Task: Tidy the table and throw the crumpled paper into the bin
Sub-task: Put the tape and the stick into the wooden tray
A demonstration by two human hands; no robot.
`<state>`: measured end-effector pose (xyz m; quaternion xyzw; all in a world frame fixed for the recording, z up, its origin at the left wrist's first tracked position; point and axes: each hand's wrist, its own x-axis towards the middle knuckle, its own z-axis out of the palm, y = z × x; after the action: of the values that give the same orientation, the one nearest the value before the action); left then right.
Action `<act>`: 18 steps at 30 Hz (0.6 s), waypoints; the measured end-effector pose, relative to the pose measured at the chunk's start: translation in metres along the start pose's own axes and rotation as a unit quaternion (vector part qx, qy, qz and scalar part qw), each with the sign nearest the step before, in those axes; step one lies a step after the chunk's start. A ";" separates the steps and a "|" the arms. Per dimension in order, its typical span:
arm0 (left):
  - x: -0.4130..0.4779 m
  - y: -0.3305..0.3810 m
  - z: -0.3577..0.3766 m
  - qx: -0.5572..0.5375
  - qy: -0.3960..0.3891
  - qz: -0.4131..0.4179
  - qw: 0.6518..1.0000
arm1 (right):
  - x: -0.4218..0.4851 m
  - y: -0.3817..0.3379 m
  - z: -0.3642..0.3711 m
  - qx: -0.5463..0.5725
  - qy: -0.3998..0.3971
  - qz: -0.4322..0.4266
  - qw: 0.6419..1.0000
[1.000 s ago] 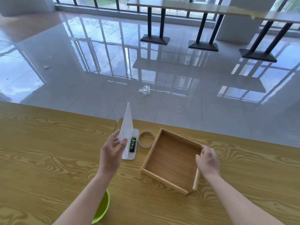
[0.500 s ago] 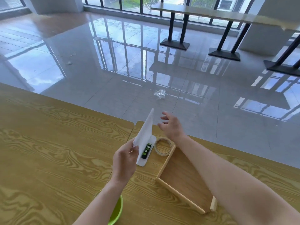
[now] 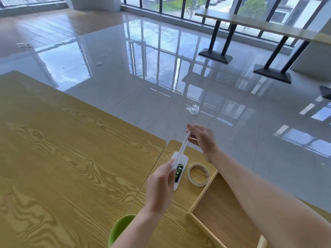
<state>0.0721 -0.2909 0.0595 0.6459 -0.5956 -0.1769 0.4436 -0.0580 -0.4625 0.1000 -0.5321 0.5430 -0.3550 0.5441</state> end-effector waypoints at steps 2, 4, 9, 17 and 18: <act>0.003 -0.001 0.000 0.000 0.004 0.002 1.000 | 0.008 0.001 0.007 -0.064 0.008 -0.024 0.998; 0.008 -0.002 -0.001 0.000 0.008 0.000 1.000 | 0.014 -0.001 0.014 -0.086 0.004 -0.029 0.996; 0.019 -0.010 -0.001 0.003 0.012 -0.011 1.000 | 0.024 -0.006 0.026 -0.090 0.014 -0.032 0.995; 0.033 -0.014 -0.004 0.008 0.026 -0.011 1.000 | 0.032 -0.009 0.030 -0.100 0.024 -0.042 0.994; 0.033 -0.014 -0.004 0.010 0.027 -0.011 1.000 | 0.033 -0.009 0.031 -0.101 0.023 -0.045 0.994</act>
<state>0.0911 -0.3218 0.0603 0.6612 -0.5781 -0.1581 0.4512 -0.0213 -0.4896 0.0966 -0.5996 0.5640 -0.3347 0.4586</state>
